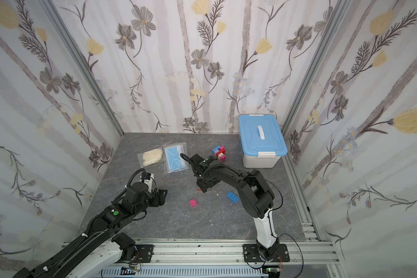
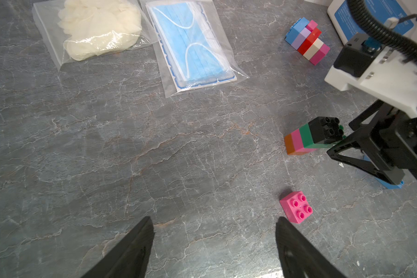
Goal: Assemble the letter p with lego
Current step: Pick up the lego brick from the center of the board.
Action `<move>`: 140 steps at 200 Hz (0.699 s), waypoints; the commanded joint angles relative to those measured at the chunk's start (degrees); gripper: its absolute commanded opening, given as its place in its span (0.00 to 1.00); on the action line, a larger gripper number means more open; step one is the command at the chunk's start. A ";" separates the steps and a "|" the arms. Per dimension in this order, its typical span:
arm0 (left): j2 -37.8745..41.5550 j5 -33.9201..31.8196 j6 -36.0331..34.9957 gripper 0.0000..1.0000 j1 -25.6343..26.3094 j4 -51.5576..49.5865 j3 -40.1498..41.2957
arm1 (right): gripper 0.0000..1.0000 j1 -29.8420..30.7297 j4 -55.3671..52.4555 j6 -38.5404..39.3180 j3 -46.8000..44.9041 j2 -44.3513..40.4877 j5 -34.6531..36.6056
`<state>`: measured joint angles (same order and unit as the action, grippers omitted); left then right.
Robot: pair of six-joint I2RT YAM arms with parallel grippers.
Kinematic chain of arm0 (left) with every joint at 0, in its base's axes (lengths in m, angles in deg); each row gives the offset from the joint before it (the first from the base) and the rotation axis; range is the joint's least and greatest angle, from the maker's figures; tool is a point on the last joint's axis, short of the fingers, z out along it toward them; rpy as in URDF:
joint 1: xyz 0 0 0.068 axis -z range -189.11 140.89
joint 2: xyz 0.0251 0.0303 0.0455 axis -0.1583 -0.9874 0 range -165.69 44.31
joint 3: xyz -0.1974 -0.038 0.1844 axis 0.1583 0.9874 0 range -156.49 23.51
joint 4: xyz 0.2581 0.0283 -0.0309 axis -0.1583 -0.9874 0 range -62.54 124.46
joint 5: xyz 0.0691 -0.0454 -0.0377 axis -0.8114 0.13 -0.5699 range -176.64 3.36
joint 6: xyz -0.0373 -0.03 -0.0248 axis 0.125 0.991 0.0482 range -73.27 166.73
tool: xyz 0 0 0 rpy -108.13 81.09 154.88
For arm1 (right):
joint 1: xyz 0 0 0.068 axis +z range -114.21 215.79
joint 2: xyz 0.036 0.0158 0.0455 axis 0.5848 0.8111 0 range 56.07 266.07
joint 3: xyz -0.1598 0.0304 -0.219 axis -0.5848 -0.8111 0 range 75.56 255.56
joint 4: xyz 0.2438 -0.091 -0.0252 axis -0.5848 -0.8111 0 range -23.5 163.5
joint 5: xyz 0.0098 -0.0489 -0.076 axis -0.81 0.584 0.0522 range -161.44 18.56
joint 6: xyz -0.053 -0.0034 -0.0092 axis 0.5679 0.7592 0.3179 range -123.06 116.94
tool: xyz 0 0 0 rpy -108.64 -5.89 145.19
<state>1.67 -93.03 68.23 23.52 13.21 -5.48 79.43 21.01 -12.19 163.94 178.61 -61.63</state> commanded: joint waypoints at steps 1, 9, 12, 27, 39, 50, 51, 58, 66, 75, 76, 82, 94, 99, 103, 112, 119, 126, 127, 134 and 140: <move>0.18 -0.69 0.89 0.82 -0.04 0.42 -0.30 | 0.69 1.09 -0.03 -0.63 -0.47 -2.25 -0.56; 0.16 -1.23 1.12 0.82 -0.02 0.04 -0.45 | 0.68 2.01 -0.85 -1.51 -0.75 -3.45 -0.73; 0.11 -1.64 1.29 0.82 -0.01 -0.17 -0.53 | 0.68 2.43 -1.19 -1.99 -0.84 -3.90 -0.75; -0.32 -3.51 1.77 0.82 -0.01 -1.49 -1.02 | 0.68 4.82 -2.37 -5.40 -1.38 -6.09 -1.11; -0.77 -5.13 2.35 0.83 -0.02 -2.49 -1.32 | 0.67 8.07 -2.83 -8.98 -1.54 -7.23 -1.99; -1.15 -6.35 2.79 0.83 -0.03 -3.30 -1.58 | 0.67 9.82 -2.85 -12.81 -1.58 -7.49 -3.13; -1.14 -6.44 2.82 0.83 -0.06 -3.33 -1.63 | 0.66 9.99 -2.82 -13.14 -1.56 -7.49 -3.26; -1.33 -7.21 3.14 0.83 -0.10 -4.01 -1.87 | 0.66 11.00 -2.37 -15.49 -1.58 -7.34 -4.16; -1.39 -7.68 3.32 0.83 -0.10 -4.57 -2.04 | 0.66 12.11 -1.73 -17.86 -1.59 -7.09 -4.68; -1.30 -7.85 3.53 0.83 -0.19 -4.90 -2.18 | 0.66 13.22 -0.62 -20.52 -1.55 -6.44 -5.43; -1.31 -7.80 3.54 0.83 -0.19 -4.83 -2.20 | 0.66 13.31 -0.47 -20.73 -1.55 -6.35 -5.55; -1.25 -7.84 3.63 0.84 -0.19 -4.95 -2.20 | 0.66 13.84 0.12 -22.13 -1.47 -5.71 -5.96; -0.99 -7.43 3.72 0.84 -0.28 -4.95 -2.03 | 0.66 14.36 1.25 -24.46 -1.07 -3.84 -6.25; -1.03 -7.28 3.73 0.84 -0.35 -4.93 -2.06 | 0.67 14.43 1.42 -25.33 -0.93 -3.07 -6.43; -0.92 -7.11 3.73 0.84 -0.41 -4.94 -2.04 | 0.67 14.46 1.67 -26.03 -0.78 -2.52 -6.42; -0.95 -6.75 3.64 0.84 -0.43 -4.97 -2.07 | 0.67 14.44 2.38 -27.42 -0.91 -1.54 -6.25; -0.94 -6.42 3.64 0.84 -0.46 -5.01 -2.06 | 0.67 14.46 3.04 -28.06 -0.96 -0.90 -6.62; -0.89 -6.21 3.64 0.84 -0.45 -5.00 -1.99 | 0.67 14.59 3.86 -28.52 -0.99 -0.33 -7.38; -0.88 -6.19 3.64 0.84 -0.45 -5.01 -1.97 | 0.67 14.61 3.96 -28.55 -0.96 -0.31 -7.45; -0.79 -6.01 3.64 0.84 -0.45 -4.98 -1.95 | 0.67 14.71 4.52 -29.06 -0.95 0.24 -7.84; -0.80 -5.87 3.63 0.84 -0.50 -4.92 -1.87 | 0.67 14.87 4.83 -29.42 -0.98 0.61 -7.78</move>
<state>0.67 -98.95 71.01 23.12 8.57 -7.10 93.83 22.08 -36.58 162.60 177.86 -68.26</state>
